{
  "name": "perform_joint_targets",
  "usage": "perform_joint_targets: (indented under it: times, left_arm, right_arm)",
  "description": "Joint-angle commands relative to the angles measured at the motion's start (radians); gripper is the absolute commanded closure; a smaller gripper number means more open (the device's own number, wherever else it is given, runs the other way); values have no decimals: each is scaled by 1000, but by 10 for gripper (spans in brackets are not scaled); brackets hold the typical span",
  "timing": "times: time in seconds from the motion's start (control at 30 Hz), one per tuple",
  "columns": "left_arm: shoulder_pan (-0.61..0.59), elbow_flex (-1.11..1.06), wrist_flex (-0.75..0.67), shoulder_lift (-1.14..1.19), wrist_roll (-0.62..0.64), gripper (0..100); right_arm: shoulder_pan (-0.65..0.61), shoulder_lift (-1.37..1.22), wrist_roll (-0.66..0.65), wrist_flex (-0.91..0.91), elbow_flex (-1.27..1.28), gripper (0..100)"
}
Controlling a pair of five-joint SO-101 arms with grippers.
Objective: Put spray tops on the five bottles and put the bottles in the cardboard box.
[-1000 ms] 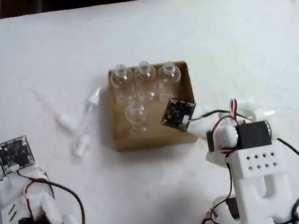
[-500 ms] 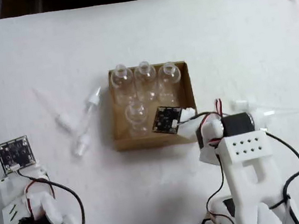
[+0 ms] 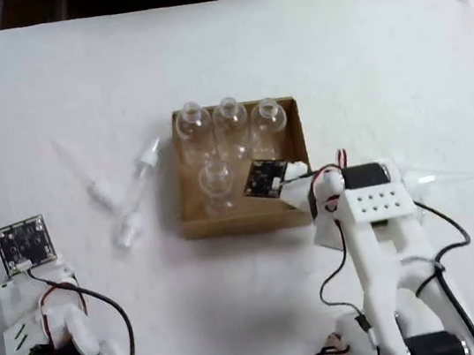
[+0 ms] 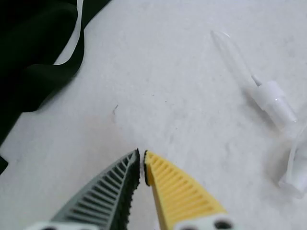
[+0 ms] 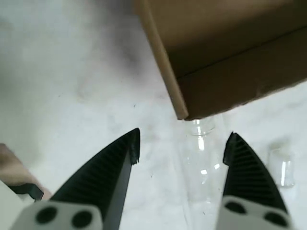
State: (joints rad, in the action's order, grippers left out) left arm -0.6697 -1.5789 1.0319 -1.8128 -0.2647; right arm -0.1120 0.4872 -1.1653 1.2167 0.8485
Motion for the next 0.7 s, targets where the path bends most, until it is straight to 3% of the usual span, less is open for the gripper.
perform_joint_targets:
  times: [0.0, 0.67]
  left_arm:
    - [-10, 5, -26, -13, 9, 978]
    - [-7, 3, -26, -13, 12, 978]
  right_arm:
    - [15, -48, -9, -48, -5, 741]
    - [85, -74, -152, -104, 14, 741]
